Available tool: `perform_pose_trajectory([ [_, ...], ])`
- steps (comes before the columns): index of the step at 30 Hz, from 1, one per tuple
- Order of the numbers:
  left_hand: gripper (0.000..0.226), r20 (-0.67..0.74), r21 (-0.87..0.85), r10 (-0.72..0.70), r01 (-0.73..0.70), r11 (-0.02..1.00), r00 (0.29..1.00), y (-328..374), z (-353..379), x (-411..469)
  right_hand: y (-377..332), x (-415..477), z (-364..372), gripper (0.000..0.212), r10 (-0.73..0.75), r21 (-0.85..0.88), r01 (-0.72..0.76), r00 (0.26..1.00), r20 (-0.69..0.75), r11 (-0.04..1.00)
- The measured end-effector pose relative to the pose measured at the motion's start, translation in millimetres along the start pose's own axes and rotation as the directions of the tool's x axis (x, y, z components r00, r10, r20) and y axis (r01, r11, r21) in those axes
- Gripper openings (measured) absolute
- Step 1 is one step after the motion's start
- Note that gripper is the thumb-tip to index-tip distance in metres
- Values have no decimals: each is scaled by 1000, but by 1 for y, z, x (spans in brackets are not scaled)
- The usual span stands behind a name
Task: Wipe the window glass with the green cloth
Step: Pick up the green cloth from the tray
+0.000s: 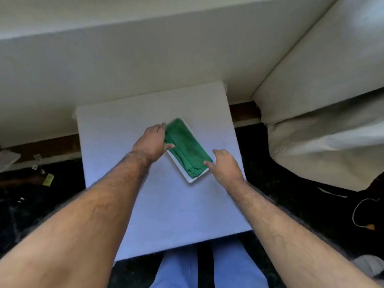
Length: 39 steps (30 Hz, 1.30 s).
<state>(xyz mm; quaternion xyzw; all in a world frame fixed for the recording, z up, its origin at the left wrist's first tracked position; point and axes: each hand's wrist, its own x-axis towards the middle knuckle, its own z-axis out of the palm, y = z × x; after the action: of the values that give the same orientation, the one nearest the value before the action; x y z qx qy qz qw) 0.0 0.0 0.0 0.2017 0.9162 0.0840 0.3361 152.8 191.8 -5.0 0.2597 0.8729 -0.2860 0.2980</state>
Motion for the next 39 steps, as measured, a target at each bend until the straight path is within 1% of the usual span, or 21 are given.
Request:
perform_pose_trajectory([
  [4,64,-26,-48,-52,50,998,998,-2,30,21,7,18,23,50,66,67,-60,994,-93,996],
  [8,45,-127,-140,-134,116,983,983,2,45,41,12,32,37,33,79,83,-65,981,-175,994],
  [12,40,-144,-135,-195,176,975,970,6,49,56,16,37,41,26,115,125,-91,973,-198,988],
  [15,33,-124,-98,-230,219,971,965,10,50,65,18,39,40,15,180,216,-137,965,-191,967],
  [19,29,-72,-52,-233,229,972,970,16,47,64,17,40,31,11,269,416,-207,958,-95,885],
  [21,27,-68,-74,-250,245,967,966,18,43,58,17,38,22,9,270,491,-202,960,-71,847],
  [24,26,-113,-123,-253,239,963,961,17,26,45,12,31,0,7,264,598,-180,963,-54,781],
  [25,27,-131,-171,-256,233,957,958,16,19,42,9,28,-8,7,260,631,-173,964,-48,756],
  [28,28,-158,-407,-278,194,892,948,17,-9,29,-1,16,-38,8,242,712,-136,969,-49,689],
  [30,27,-144,-560,-280,155,814,949,20,-27,17,-8,8,-60,13,233,758,-112,971,-53,642],
  [32,28,-76,-738,-275,131,661,958,28,-48,-1,-17,-5,-83,18,210,793,-74,975,-69,605],
  [33,29,-41,-793,-267,131,595,963,33,-60,-9,-20,-10,-95,19,193,798,-50,977,-84,601],
  [34,28,-32,-821,-255,120,558,966,38,-73,-17,-24,-16,-109,20,173,799,-23,980,-102,602],
  [36,22,-57,-850,-230,74,521,971,50,-102,-35,-32,-31,-136,21,135,797,35,980,-145,603],
  [37,22,-73,-865,-224,50,500,972,54,-118,-44,-36,-38,-149,21,118,790,65,978,-171,609],
  [39,29,-97,-893,-218,12,451,971,64,-153,-63,-46,-55,-180,20,83,747,119,970,-228,654],
])
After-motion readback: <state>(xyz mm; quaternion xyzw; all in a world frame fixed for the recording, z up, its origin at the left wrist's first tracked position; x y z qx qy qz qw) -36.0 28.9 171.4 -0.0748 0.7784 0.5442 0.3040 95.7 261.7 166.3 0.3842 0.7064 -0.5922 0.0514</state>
